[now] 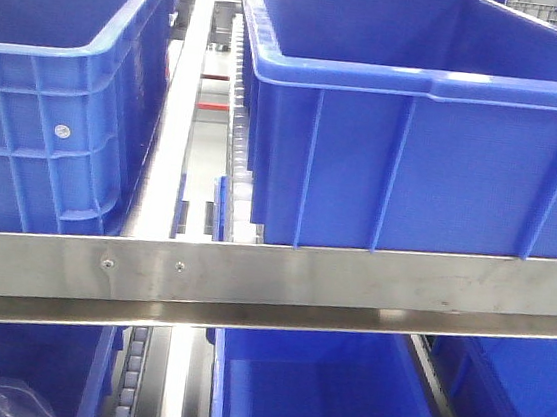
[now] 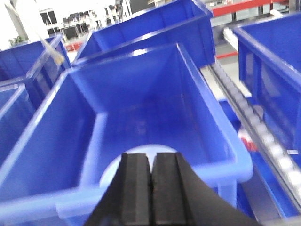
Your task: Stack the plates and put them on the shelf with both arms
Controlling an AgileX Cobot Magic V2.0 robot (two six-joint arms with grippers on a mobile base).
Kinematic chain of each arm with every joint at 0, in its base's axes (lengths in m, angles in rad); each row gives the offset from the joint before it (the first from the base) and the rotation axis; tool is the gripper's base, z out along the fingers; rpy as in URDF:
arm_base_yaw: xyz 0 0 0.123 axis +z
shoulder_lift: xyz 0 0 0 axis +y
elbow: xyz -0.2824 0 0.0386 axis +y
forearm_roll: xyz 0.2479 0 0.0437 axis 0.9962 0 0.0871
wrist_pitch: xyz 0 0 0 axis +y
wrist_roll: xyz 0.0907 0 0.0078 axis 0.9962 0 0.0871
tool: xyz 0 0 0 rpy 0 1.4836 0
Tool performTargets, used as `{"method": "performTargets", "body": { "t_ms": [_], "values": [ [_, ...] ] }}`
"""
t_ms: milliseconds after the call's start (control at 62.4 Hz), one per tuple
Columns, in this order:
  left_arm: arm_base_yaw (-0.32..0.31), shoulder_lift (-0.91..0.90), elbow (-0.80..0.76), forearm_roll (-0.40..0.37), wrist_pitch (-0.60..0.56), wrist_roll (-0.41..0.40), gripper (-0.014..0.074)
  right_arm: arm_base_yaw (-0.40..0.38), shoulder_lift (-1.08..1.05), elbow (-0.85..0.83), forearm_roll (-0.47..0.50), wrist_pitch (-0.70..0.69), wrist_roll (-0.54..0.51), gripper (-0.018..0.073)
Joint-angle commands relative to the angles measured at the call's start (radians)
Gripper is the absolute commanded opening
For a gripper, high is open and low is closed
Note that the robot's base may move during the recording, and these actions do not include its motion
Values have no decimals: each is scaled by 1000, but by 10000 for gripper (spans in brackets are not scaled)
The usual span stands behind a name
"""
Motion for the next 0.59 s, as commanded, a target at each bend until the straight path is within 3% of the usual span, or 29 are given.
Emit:
{"method": "performTargets", "body": {
  "t_ms": [0, 337, 577],
  "values": [
    [-5, -3, -28, -12, -79, -4, 101, -4, -64, 25, -21, -58, -10, 48],
    [-5, -3, -28, -12, -79, -4, 101, -5, -441, 449, -21, -195, -10, 48],
    [-5, -3, -28, -12, -79, -4, 101, -15, -558, 465, -28, -46, -10, 48]
  ]
}}
